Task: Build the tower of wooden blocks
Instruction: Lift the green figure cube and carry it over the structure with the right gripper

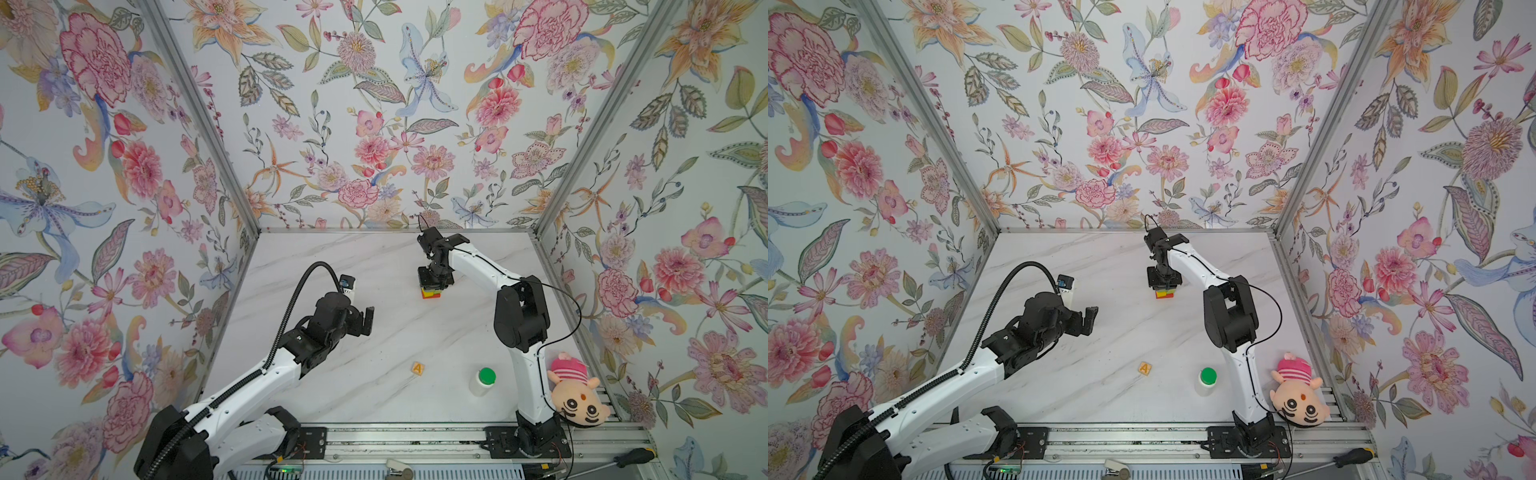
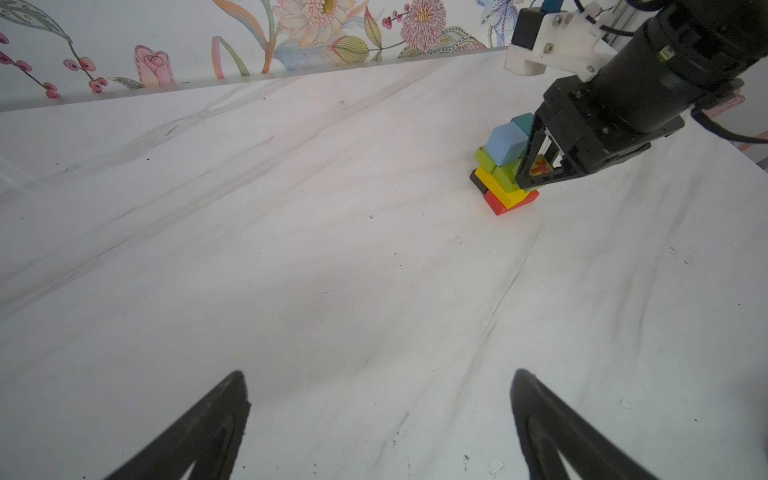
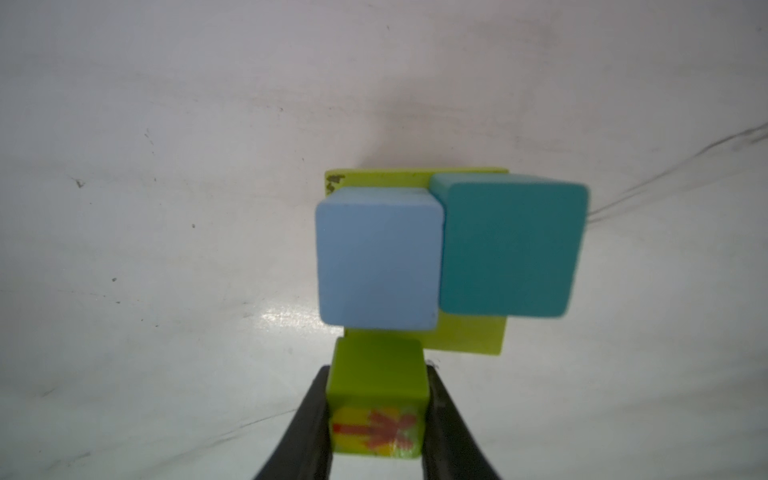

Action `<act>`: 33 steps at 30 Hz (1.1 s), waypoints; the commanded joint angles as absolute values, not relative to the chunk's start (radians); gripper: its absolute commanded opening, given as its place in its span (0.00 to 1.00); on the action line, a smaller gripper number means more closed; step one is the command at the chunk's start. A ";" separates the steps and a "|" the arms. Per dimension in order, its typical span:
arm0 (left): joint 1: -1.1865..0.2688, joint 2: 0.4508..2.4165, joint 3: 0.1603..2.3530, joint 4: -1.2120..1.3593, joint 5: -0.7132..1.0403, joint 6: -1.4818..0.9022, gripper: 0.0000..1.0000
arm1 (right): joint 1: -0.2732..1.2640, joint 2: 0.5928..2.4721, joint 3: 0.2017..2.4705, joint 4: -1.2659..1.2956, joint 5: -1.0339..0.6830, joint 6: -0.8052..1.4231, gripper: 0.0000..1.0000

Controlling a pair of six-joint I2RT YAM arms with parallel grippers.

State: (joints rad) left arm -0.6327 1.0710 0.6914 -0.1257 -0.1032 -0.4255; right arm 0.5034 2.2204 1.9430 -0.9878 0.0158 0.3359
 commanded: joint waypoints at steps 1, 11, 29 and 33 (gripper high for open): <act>-0.615 1.078 0.728 -0.121 -0.078 -0.404 0.99 | 0.497 2.233 1.971 -1.020 0.010 0.326 0.32; -0.602 1.076 0.723 -0.118 -0.070 -0.406 0.99 | 0.492 2.248 1.989 -1.020 -0.004 0.327 0.34; -0.584 1.080 0.720 -0.119 -0.057 -0.408 0.99 | 0.485 2.277 2.019 -1.028 -0.013 0.325 0.36; -0.581 1.080 0.718 -0.118 -0.054 -0.408 0.99 | 0.485 2.280 2.025 -1.028 -0.015 0.326 0.36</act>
State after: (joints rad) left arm -0.5991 1.0737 0.6975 -0.1257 -0.0666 -0.4248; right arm 0.4885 2.2501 1.9957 -1.0061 -0.0105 0.3355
